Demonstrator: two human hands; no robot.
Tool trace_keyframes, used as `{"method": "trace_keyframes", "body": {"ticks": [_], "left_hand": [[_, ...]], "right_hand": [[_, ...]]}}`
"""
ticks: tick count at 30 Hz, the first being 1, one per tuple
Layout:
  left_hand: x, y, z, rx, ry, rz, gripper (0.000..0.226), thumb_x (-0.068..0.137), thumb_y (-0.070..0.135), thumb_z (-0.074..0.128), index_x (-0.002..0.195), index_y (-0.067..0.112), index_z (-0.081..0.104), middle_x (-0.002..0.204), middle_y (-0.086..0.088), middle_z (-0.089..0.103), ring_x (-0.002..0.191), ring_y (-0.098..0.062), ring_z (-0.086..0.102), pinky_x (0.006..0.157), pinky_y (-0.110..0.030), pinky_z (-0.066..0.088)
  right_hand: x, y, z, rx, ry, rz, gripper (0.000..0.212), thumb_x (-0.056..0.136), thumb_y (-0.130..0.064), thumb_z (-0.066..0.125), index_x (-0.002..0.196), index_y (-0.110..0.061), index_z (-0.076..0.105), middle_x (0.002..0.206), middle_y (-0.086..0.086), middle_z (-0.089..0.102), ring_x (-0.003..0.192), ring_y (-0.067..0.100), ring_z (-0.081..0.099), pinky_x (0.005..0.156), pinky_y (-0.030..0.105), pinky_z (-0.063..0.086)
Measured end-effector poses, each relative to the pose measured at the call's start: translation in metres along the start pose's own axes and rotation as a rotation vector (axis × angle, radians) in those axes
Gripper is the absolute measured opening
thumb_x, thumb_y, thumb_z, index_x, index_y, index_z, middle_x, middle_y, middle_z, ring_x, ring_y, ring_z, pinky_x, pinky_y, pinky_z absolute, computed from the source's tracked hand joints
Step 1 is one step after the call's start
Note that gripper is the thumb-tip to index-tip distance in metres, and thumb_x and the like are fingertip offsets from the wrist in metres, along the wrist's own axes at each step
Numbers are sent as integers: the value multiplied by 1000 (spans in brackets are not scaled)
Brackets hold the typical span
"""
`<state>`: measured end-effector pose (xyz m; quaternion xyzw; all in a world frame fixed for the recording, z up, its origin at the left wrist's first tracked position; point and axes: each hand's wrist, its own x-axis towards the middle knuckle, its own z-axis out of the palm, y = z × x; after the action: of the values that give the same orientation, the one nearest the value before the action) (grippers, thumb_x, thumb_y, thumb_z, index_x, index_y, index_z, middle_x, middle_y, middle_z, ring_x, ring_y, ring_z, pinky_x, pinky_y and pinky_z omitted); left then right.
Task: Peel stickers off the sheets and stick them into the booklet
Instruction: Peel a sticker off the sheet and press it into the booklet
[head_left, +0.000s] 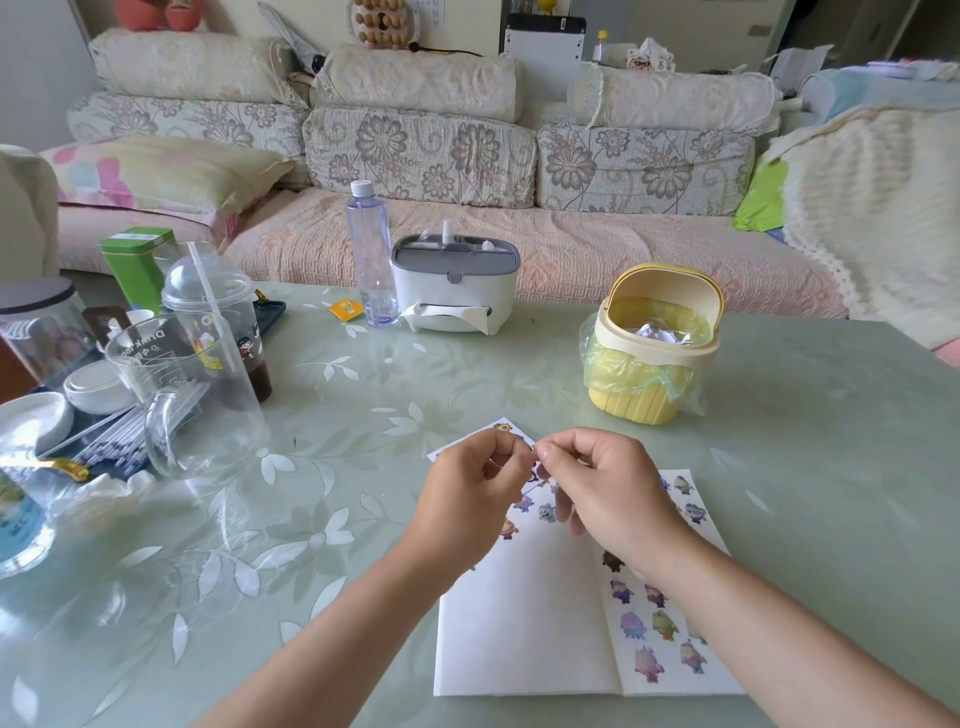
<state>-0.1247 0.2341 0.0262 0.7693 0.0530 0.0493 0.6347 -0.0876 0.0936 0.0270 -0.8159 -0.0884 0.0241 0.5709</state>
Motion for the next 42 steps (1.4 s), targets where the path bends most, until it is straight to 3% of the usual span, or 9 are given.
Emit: {"method": "trace_keyframes", "body": {"ticks": [2, 6, 12, 19, 25, 29, 34, 37, 42], "left_hand": [[1, -1, -1, -10, -8, 2, 20, 98, 17, 59, 79, 13, 65, 61, 15, 60, 55, 0, 58, 45, -15, 41], [0, -2, -2, 11, -2, 30, 19, 98, 14, 58, 81, 8, 65, 66, 1, 55, 53, -1, 57, 44, -13, 40], [3, -5, 0, -6, -22, 45, 18, 98, 15, 58, 81, 11, 64, 63, 4, 54, 53, -2, 55, 45, -16, 41], [7, -9, 1, -110, -70, -29, 17, 97, 23, 58, 81, 18, 63, 83, -1, 66, 71, -17, 62, 60, -39, 51], [8, -4, 1, -146, -99, -71, 22, 81, 33, 55, 85, 21, 74, 96, -7, 73, 77, -23, 64, 66, -42, 50], [5, 3, 9, -81, -48, -61, 25, 76, 45, 63, 82, 23, 75, 89, -2, 76, 77, -30, 69, 63, -49, 55], [6, 12, 24, -11, 10, 1, 14, 93, 27, 66, 85, 17, 73, 73, -1, 71, 53, -5, 60, 42, -20, 42], [10, 11, 32, 143, 20, 109, 15, 91, 34, 65, 78, 29, 70, 69, 1, 70, 54, -11, 59, 47, -33, 51], [19, 13, 48, 171, -25, 140, 14, 91, 33, 68, 77, 29, 69, 67, 2, 71, 69, -31, 68, 59, -51, 58]], "right_hand": [[0, -2, -4, 45, -29, -4, 15, 94, -22, 67, 84, -22, 78, 71, 3, 71, 50, 14, 59, 46, 29, 48], [-1, 0, -8, -81, 6, -77, 14, 91, -24, 70, 81, -27, 78, 55, -10, 63, 52, 12, 56, 53, 25, 48], [-2, -1, -5, -44, 23, -37, 16, 92, -24, 68, 79, -24, 76, 51, -9, 60, 46, 11, 57, 49, 25, 47], [-2, -3, -3, 189, -22, 110, 17, 95, -19, 64, 81, -15, 74, 70, -4, 69, 50, 18, 56, 45, 27, 43], [-2, 1, -11, -77, 98, -106, 18, 91, -24, 68, 76, -32, 72, 57, -13, 64, 52, 10, 57, 53, 29, 49], [-5, 2, -18, -85, 114, -133, 17, 91, -25, 68, 76, -32, 72, 57, -9, 64, 51, 9, 57, 54, 27, 50], [-8, 1, -32, 23, 72, -57, 10, 92, -25, 69, 84, -22, 74, 66, -11, 67, 49, 11, 59, 49, 22, 47], [-10, 3, -43, 31, 97, -48, 7, 89, -29, 74, 87, -22, 76, 67, -12, 68, 49, 13, 59, 48, 23, 48], [-8, 9, -64, 15, 131, -14, 7, 91, -26, 72, 86, -25, 78, 54, -4, 64, 46, 12, 56, 49, 29, 49]]}}
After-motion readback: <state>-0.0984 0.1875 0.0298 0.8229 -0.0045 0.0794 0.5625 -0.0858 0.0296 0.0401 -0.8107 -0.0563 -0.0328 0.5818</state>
